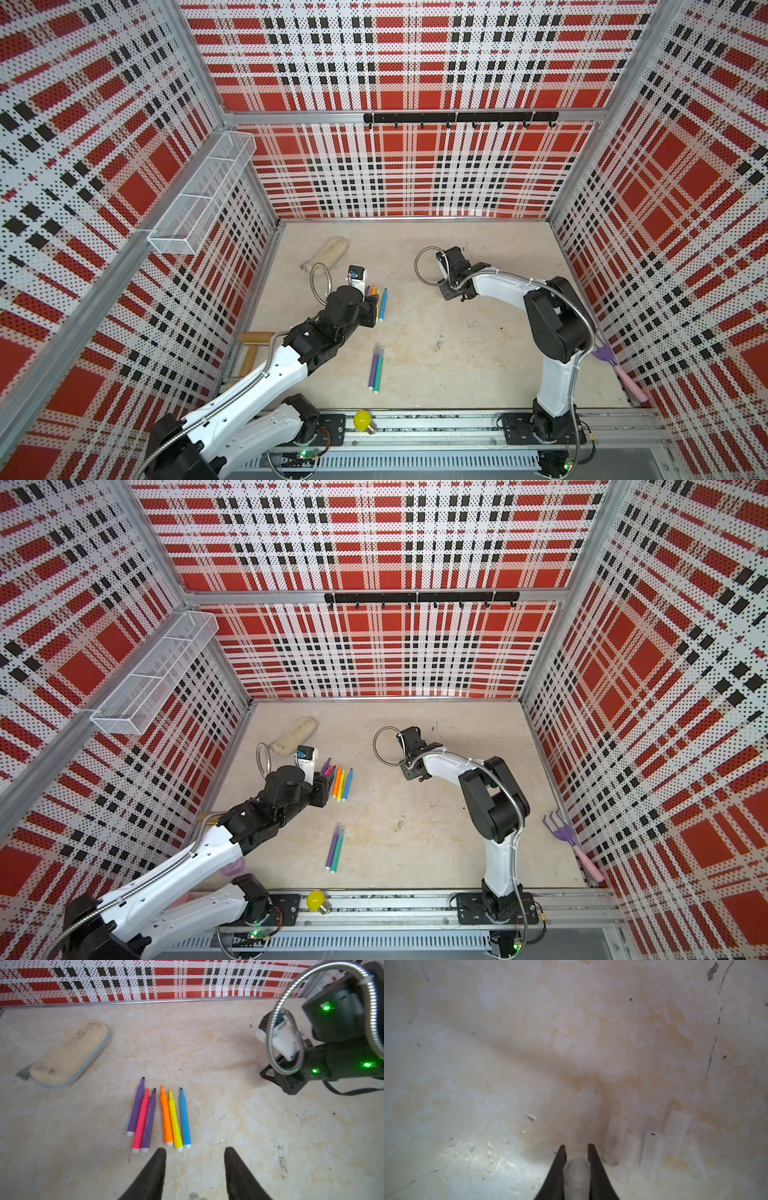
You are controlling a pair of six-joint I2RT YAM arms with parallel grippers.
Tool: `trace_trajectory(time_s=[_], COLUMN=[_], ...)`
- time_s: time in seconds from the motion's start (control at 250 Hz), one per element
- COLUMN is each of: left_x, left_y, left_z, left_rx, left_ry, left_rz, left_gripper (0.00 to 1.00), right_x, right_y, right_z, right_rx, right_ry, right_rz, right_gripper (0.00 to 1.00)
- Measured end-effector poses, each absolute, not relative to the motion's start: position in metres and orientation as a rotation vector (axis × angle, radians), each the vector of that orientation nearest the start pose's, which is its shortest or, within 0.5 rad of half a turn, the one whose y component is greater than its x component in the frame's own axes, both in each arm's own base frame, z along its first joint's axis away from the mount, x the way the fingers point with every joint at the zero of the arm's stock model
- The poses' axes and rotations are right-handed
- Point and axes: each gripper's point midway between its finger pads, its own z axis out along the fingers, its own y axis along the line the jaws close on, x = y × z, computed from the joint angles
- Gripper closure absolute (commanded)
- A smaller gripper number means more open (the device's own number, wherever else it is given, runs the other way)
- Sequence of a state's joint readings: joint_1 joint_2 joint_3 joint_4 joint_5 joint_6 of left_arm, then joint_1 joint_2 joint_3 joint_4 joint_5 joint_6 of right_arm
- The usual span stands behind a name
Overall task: Remove pen caps from pens
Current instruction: Place the pen cap at the center of the table.
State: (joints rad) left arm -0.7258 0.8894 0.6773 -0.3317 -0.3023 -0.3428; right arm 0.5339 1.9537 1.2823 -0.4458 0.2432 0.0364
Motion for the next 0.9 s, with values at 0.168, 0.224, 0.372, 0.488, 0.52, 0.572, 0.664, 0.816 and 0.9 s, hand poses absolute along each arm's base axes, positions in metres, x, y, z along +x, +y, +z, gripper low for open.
trace_trajectory(time_s=[0.168,0.224,0.372,0.488,0.52,0.572,0.664,0.816,0.9], left_x=[0.246,0.24,0.221,0.211,0.209,0.203,0.191,0.173,0.164], left_y=[-0.167,-0.168,-0.175,-0.178,-0.178,-0.179,-0.183,-0.189,-0.191], left_z=[0.196,0.186,0.153,0.138,0.135,0.129,0.117,0.095,0.083], left_rx=[0.192,0.187,0.228,0.241,0.241,0.249,0.281,0.344,0.373], left_ry=[2.097,2.125,2.23,2.283,2.294,2.312,2.348,2.423,2.465], left_rz=[-0.375,-0.366,-0.327,-0.311,-0.313,-0.317,-0.323,-0.287,-0.259], left_gripper=[0.49,0.49,0.49,0.51,0.51,0.51,0.51,0.51,0.52], right_x=[0.409,0.408,0.408,0.407,0.406,0.406,0.405,0.403,0.4], right_y=[0.192,0.192,0.193,0.195,0.197,0.198,0.202,0.212,0.217], right_z=[0.03,0.03,0.031,0.031,0.031,0.034,0.046,0.084,0.107], right_rx=[-0.59,-0.596,-0.608,-0.622,-0.625,-0.626,-0.626,-0.612,-0.6], right_ry=[2.591,2.59,2.585,2.579,2.576,2.569,2.539,2.447,2.389], right_rz=[-0.167,-0.171,-0.179,-0.188,-0.189,-0.188,-0.173,-0.125,-0.09], right_gripper=[0.76,0.7,0.65,0.65,0.65,0.64,0.63,0.62,0.61])
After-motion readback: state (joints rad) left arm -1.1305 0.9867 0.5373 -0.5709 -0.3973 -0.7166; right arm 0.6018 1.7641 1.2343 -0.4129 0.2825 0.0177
